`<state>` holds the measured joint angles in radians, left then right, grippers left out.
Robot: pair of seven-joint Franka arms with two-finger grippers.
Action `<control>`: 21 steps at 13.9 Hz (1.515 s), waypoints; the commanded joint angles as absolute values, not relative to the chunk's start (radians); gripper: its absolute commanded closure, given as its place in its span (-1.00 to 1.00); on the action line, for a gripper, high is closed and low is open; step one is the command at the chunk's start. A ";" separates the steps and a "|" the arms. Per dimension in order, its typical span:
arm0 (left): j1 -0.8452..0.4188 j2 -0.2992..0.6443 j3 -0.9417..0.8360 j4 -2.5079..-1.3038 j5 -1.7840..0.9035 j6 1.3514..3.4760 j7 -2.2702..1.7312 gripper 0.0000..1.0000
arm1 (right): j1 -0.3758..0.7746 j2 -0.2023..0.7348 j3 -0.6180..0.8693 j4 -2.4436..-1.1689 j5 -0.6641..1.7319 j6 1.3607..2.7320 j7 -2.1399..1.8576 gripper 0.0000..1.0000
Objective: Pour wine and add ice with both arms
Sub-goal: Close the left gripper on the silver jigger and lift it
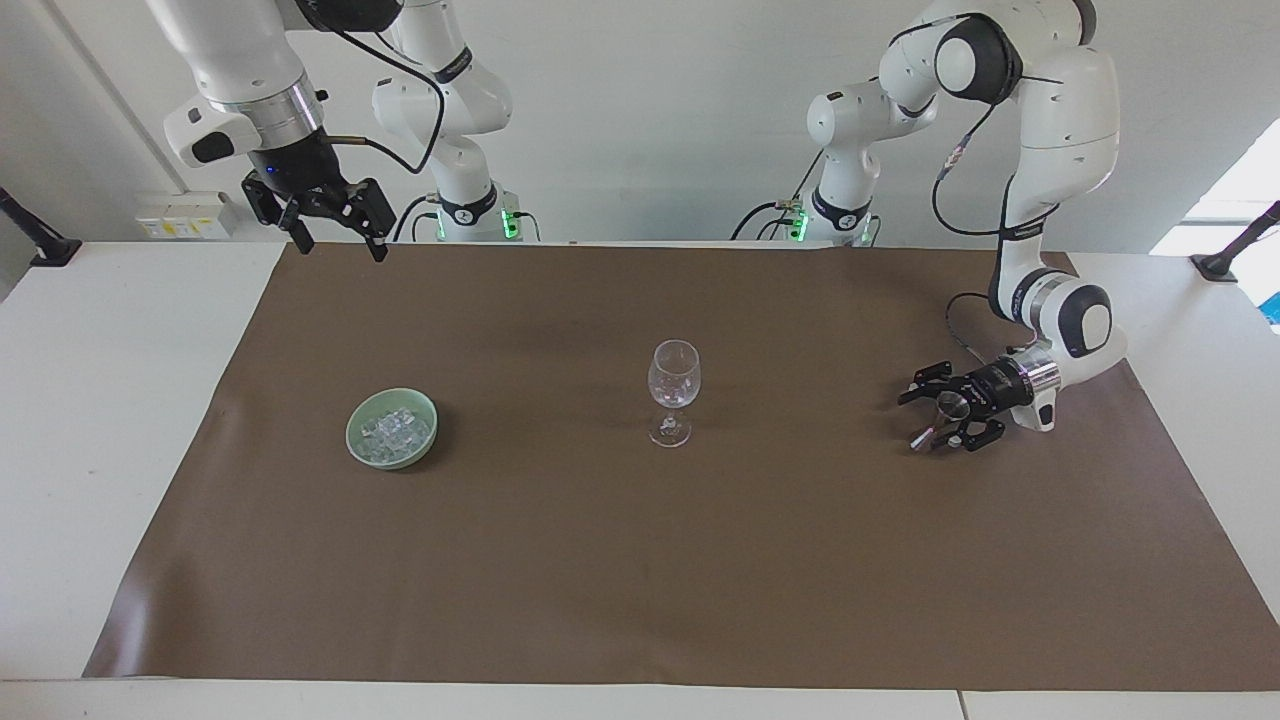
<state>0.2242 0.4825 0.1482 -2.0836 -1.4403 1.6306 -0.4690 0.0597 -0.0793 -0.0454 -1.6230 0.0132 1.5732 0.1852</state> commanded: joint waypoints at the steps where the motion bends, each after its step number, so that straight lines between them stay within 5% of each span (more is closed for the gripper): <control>1: 0.225 0.474 0.163 -2.112 -1.468 1.615 -0.451 -0.81 | 0.055 -0.101 -0.041 -1.646 0.014 1.571 0.167 -1.00; 17: 0.252 0.460 0.163 -2.175 -1.537 1.589 -0.457 -0.74 | 0.055 -0.101 -0.041 -1.646 0.014 1.571 0.167 -1.00; 19: 0.253 0.460 0.163 -2.175 -1.537 1.591 -0.460 -0.41 | 0.055 -0.101 -0.041 -1.646 0.014 1.571 0.166 -1.00; 21: 0.252 0.460 0.163 -2.177 -1.537 1.591 -0.462 0.25 | 0.055 -0.101 -0.041 -1.646 0.014 1.571 0.166 -1.00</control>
<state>0.2462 0.4787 0.1616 -2.1375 -1.5161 1.6024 -0.4687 0.0597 -0.0793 -0.0454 -1.6231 0.0132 1.5732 0.1852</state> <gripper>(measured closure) 0.348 0.000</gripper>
